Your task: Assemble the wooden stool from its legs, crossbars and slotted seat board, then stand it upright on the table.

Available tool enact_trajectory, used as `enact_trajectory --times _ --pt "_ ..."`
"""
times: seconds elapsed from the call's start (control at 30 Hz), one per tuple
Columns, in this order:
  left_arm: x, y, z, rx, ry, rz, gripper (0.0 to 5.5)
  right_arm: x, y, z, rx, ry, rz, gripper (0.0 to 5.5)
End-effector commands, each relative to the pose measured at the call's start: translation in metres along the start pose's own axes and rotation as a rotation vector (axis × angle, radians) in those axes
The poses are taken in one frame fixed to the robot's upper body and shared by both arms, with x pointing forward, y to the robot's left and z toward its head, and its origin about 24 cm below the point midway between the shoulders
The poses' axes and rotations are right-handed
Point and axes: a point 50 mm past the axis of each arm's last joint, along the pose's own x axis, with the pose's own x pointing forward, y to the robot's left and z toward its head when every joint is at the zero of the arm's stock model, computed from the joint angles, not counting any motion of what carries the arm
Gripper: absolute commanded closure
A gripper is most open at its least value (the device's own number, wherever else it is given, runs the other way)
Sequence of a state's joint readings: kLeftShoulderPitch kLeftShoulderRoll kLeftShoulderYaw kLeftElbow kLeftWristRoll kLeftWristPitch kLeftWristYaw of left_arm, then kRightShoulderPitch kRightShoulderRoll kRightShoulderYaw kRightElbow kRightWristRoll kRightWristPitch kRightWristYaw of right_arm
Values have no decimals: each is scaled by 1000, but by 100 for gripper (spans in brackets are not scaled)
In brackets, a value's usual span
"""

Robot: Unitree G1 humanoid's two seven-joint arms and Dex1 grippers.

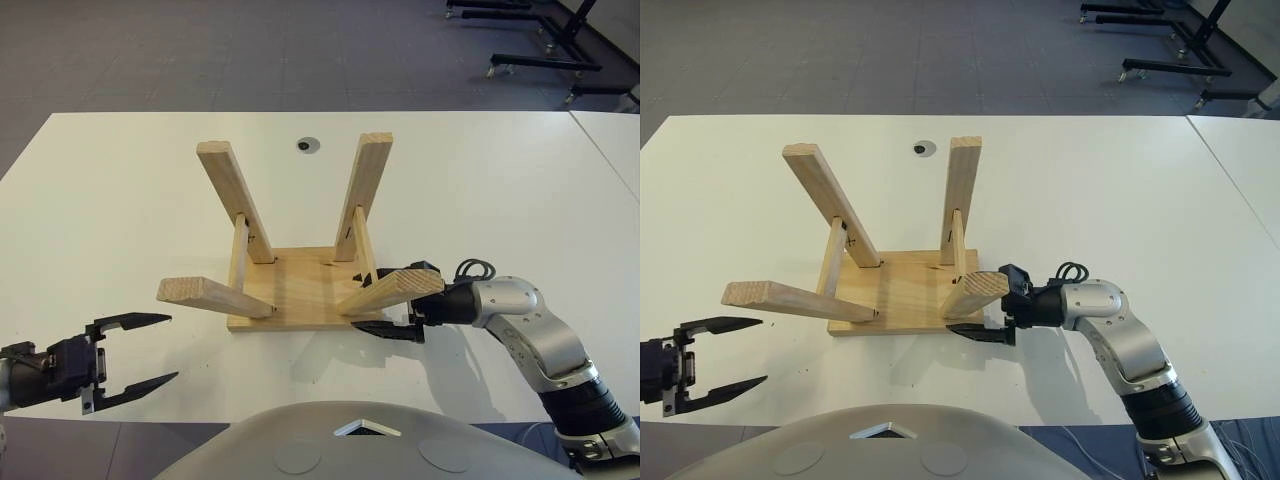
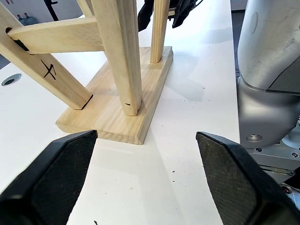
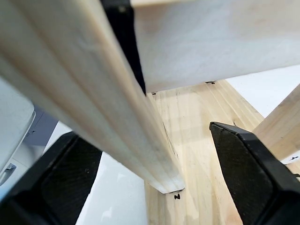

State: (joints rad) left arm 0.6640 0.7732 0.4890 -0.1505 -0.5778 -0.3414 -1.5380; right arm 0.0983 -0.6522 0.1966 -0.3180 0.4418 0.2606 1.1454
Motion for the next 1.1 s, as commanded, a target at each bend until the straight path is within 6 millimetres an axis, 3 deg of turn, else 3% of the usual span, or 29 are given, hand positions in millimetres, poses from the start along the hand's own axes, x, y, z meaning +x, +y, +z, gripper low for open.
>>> enact_trajectory --times 0.03,0.07,0.1,0.13,0.17,0.2,0.4,0.9,1.1 --pt "-18 -1 6 57 -71 56 162 1 -2 7 -23 1 1 153" --pt "-22 -2 6 65 -96 78 162 1 -2 7 -24 -1 -1 153" --pt "40 22 -4 42 -170 72 162 1 -2 8 -24 -2 -2 153" --pt "97 44 4 52 -217 43 162 1 -2 8 -23 -3 -5 153" --pt "140 56 18 90 -246 22 162 1 -2 8 -23 -3 -8 153" --pt "164 62 28 118 -252 19 162 1 -2 8 -23 -3 -10 153" --pt "171 75 38 123 -239 94 162 -1 -4 9 -25 -5 -30 153" --pt "160 94 30 114 -221 63 162 -5 -11 6 -37 -16 -54 153" --pt "183 105 19 151 -122 -63 162 -2 -15 7 -43 -22 -22 153"
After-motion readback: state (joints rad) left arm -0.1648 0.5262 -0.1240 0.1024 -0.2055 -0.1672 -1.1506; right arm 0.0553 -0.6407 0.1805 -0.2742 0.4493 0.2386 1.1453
